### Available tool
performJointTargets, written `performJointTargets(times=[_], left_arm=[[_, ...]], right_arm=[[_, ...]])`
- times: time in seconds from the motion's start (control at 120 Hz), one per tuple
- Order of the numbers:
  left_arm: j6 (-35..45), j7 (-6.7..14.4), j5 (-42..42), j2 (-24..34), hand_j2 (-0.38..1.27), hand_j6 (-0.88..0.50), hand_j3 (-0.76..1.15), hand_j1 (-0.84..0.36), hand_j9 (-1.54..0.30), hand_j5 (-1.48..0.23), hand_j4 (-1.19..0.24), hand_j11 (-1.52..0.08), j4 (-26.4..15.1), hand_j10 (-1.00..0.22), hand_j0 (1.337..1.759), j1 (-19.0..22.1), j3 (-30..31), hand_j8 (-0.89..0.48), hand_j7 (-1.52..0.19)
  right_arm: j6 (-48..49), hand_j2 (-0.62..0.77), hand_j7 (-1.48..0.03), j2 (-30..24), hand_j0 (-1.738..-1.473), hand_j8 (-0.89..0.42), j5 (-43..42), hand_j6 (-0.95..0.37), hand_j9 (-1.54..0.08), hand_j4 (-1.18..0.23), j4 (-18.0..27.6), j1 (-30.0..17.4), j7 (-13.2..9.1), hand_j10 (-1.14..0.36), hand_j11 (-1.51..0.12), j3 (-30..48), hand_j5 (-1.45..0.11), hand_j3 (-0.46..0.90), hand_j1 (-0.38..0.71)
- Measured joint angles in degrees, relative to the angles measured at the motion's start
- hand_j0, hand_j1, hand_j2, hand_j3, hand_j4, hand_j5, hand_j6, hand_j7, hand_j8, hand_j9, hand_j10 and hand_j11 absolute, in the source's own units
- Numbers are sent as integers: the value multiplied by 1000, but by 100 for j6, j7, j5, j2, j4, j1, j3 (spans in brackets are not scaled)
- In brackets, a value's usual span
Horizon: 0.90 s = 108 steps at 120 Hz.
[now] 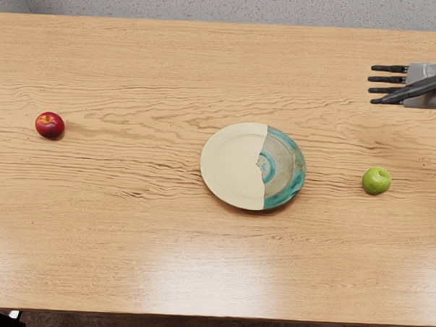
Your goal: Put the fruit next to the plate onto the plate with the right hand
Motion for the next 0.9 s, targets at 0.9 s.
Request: performJointTargets(times=[0.9], left_arm=[[0,0,0,0,0,-1,0,349,0,0,0,0,10,0,1658,32,12,-1,0]], right_arm=[[-2694,0,0,749,-1658,-1,-3209,-2,0,-1,4385,3045,0,-1,0,-4130,0,0,-349]])
